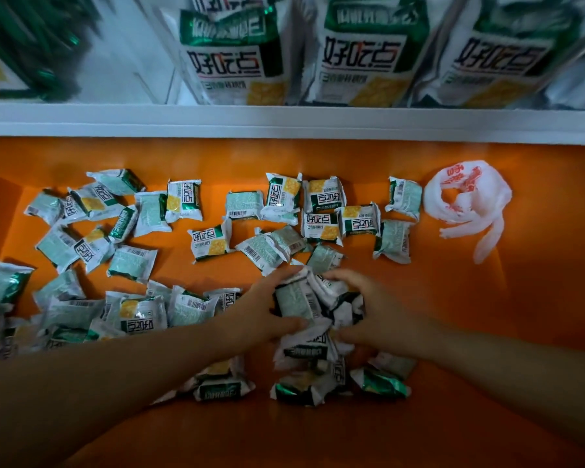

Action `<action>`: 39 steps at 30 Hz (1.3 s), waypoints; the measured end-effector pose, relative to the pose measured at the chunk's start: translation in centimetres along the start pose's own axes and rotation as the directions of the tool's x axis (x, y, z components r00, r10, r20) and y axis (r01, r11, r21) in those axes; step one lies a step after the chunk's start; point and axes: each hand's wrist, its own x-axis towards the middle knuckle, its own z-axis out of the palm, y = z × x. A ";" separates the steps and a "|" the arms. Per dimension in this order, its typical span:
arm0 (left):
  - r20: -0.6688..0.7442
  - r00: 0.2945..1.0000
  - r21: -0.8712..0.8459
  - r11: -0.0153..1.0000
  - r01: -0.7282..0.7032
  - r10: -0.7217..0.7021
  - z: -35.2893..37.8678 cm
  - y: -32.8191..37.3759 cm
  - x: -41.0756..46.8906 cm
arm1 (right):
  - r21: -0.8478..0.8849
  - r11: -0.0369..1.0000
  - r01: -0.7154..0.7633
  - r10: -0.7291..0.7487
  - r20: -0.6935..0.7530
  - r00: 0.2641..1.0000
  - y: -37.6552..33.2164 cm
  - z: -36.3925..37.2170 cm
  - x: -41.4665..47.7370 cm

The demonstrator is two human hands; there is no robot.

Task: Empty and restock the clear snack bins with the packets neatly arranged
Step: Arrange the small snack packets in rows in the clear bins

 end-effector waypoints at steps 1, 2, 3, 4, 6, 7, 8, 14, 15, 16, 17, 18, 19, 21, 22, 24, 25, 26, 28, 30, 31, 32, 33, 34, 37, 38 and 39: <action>-0.009 1.000 -0.014 1.000 -0.023 0.023 -0.1 0.9 -0.1 | -0.042 0.999 0.028 -0.029 -0.027 0.999 -0.7 -0.8 -0.3; -0.022 0.998 -0.012 0.998 -0.054 0.053 -0.2 1.9 -0.3 | -0.070 0.996 0.051 -0.055 -0.052 0.997 -1.5 -1.5 -0.8; -0.043 0.996 0.010 0.996 -0.083 0.083 -0.2 2.8 -0.6 | -0.085 0.995 0.058 -0.064 -0.067 0.996 -2.2 -2.2 -1.3; -0.061 0.992 0.033 0.993 -0.112 0.114 -0.1 3.9 -1.0 | -0.088 0.994 0.059 -0.066 -0.081 0.994 -3.0 -2.8 -2.0; -0.078 0.985 0.059 0.987 -0.152 0.156 0.2 5.6 -2.1 | -0.091 0.994 0.066 -0.076 -0.111 0.991 -4.3 -3.8 -3.6; -0.082 0.980 0.066 0.982 -0.177 0.182 0.3 6.5 -2.8 | -0.104 0.991 0.078 -0.091 -0.128 0.988 -4.9 -4.3 -4.5; -0.090 0.974 0.086 0.975 -0.203 0.210 0.5 7.5 -3.6 | -0.125 0.988 0.092 -0.110 -0.146 0.983 -5.6 -4.7 -5.4; -0.157 0.885 0.201 0.891 -0.406 0.439 1.5 13.6 -8.9 | -0.206 0.957 0.205 -0.258 -0.277 0.926 -10.8 -7.2 -12.5; -0.169 0.860 0.226 0.868 -0.442 0.482 1.7 14.7 -9.8 | -0.234 0.944 0.231 -0.296 -0.302 0.906 -11.7 -7.6 -13.7; -0.176 0.832 0.264 0.839 -0.475 0.526 1.9 15.9 -10.8 | -0.261 0.933 0.248 -0.326 -0.318 0.890 -12.5 -7.9 -14.9; -0.181 0.806 0.308 0.811 -0.498 0.563 2.1 17.2 -11.8 | -0.286 0.921 0.264 -0.353 -0.331 0.875 -13.3 -8.3 -16.1; -0.185 0.782 0.344 0.784 -0.516 0.595 2.2 18.5 -12.8 | -0.315 0.908 0.278 -0.382 -0.347 0.857 -14.1 -8.8 -17.2; -0.187 0.755 0.361 0.759 -0.542 0.628 2.2 19.9 -13.6 | -0.340 0.895 0.289 -0.409 -0.366 0.836 -14.9 -9.3 -18.1; -0.207 0.693 0.387 0.709 -0.590 0.690 2.1 22.6 -14.8 | -0.391 0.862 0.322 -0.479 -0.417 0.773 -16.6 -10.6 -19.5; -0.224 0.658 0.416 0.681 -0.602 0.719 1.9 24.0 -15.2 | -0.415 0.843 0.341 -0.515 -0.444 0.733 -17.5 -11.4 -19.9; -0.250 0.595 0.471 0.633 -0.614 0.764 1.5 26.6 -15.4 | -0.448 0.817 0.364 -0.565 -0.497 0.659 -19.0 -13.1 -20.2; -0.266 0.567 0.486 0.616 -0.620 0.780 1.2 27.7 -15.2 | -0.454 0.813 0.364 -0.575 -0.528 0.625 -19.7 -14.0 -20.1; -0.280 0.538 0.489 0.600 -0.633 0.795 1.0 28.9 -14.9 | -0.450 0.815 0.364 -0.575 -0.563 0.593 -20.2 -14.9 -19.9; -0.300 0.485 0.507 0.568 -0.649 0.822 0.8 31.3 -13.9 | -0.414 0.825 0.384 -0.565 -0.625 0.539 -20.9 -16.7 -19.4; -0.316 0.463 0.503 0.560 -0.658 0.828 0.7 33.6 -12.6 | -0.378 0.836 0.398 -0.543 -0.672 0.503 -21.3 -18.4 -18.7; -0.328 0.465 0.480 0.569 -0.668 0.822 0.6 34.6 -11.8 | -0.364 0.843 0.396 -0.529 -0.695 0.487 -21.3 -19.3 -18.3; -0.337 0.472 0.460 0.580 -0.672 0.815 0.6 35.5 -11.1 | -0.350 0.851 0.392 -0.512 -0.717 0.473 -21.3 -20.1 -17.8; -0.340 0.480 0.447 0.588 -0.674 0.809 0.5 36.3 -10.2 | -0.327 0.860 0.392 -0.492 -0.737 0.464 -21.2 -20.8 -17.4; -0.335 0.489 0.430 0.593 -0.681 0.805 0.5 37.1 -9.5 | -0.298 0.866 0.401 -0.471 -0.755 0.457 -21.2 -21.6 -17.0; -0.333 0.518 0.381 0.615 -0.690 0.788 -0.1 38.8 -7.7 | -0.234 0.876 0.423 -0.429 -0.778 0.459 -21.1 -23.2 -15.9; -0.336 0.527 0.379 0.624 -0.683 0.781 -0.4 39.0 -7.4 | -0.240 0.873 0.424 -0.437 -0.770 0.465 -21.1 -23.5 -15.5; -0.338 0.538 0.364 0.634 -0.682 0.772 -0.9 39.1 -7.1 | -0.252 0.871 0.423 -0.450 -0.757 0.475 -21.1 -23.8 -15.1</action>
